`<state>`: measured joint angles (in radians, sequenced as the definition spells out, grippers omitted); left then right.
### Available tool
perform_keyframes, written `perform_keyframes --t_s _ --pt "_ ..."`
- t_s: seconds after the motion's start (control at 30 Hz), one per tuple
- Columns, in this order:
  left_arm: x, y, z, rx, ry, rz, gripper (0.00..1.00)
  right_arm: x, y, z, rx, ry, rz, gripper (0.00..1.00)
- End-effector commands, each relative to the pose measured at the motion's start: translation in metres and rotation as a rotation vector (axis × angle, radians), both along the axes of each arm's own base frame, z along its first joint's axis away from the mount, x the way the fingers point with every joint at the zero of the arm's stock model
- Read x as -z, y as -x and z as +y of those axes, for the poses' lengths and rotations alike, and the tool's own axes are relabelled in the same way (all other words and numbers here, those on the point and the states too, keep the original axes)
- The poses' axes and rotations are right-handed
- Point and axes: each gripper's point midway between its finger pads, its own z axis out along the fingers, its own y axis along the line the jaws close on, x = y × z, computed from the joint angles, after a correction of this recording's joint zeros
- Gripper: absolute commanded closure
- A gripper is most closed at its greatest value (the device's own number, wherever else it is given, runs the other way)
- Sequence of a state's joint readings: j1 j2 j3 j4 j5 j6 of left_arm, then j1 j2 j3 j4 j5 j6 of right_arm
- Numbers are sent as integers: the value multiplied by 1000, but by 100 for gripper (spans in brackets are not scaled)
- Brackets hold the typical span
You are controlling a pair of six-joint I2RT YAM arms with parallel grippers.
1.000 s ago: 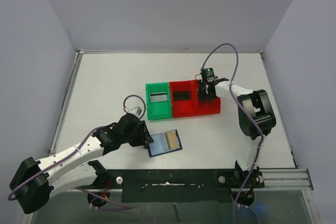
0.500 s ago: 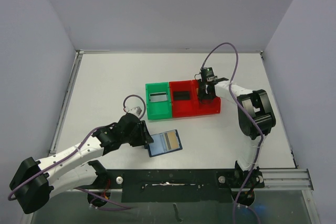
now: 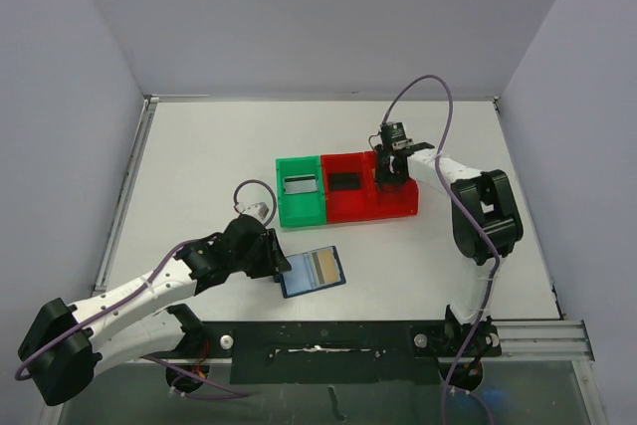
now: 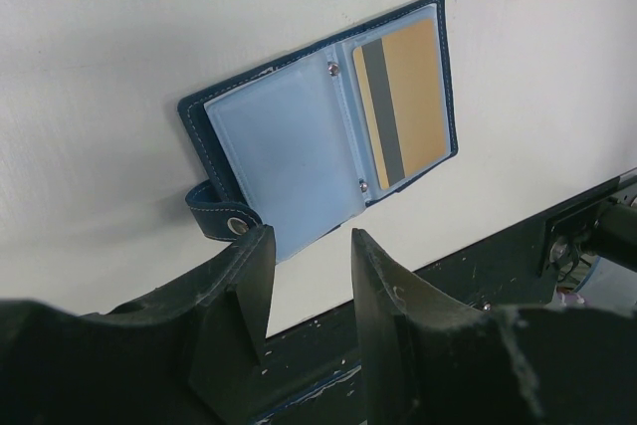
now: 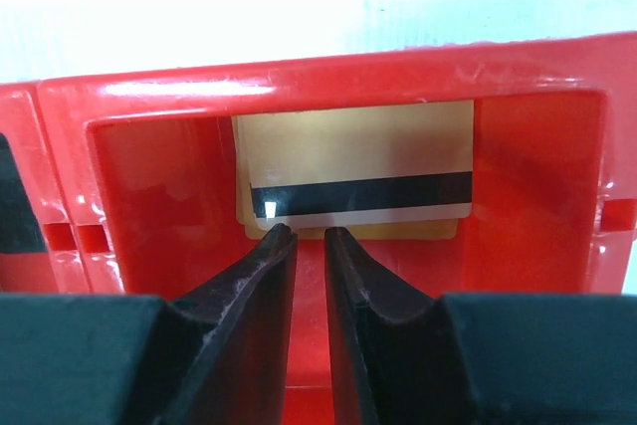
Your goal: Take the credit cards out of the card holder
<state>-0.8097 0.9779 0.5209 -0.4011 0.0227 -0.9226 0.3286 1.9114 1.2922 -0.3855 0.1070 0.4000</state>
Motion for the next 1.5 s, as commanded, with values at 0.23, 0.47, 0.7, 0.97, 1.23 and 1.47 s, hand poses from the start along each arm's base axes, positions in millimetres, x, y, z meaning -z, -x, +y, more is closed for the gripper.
perform_keyframes --t_s 0.23,0.47,0.7,0.97,1.23,1.47 --pt "-38 -16 -11 -6 78 -96 65 -84 -4 -2 13 -44 -176 58" --pt "-48 -17 -21 17 131 -114 64 -117 29 2 -1 -131 -214 43" --pt "-53 -17 -37 50 198 -113 63 -155 83 18 -54 -270 -353 13" --pt "-59 -21 -53 50 270 -135 60 -162 135 -13 128 -470 -457 3" --pt "-52 -22 -58 44 272 -111 60 -116 185 46 -34 -803 -259 6" --pt "-43 -18 -53 29 266 -97 60 -82 194 67 -3 -747 -123 19"
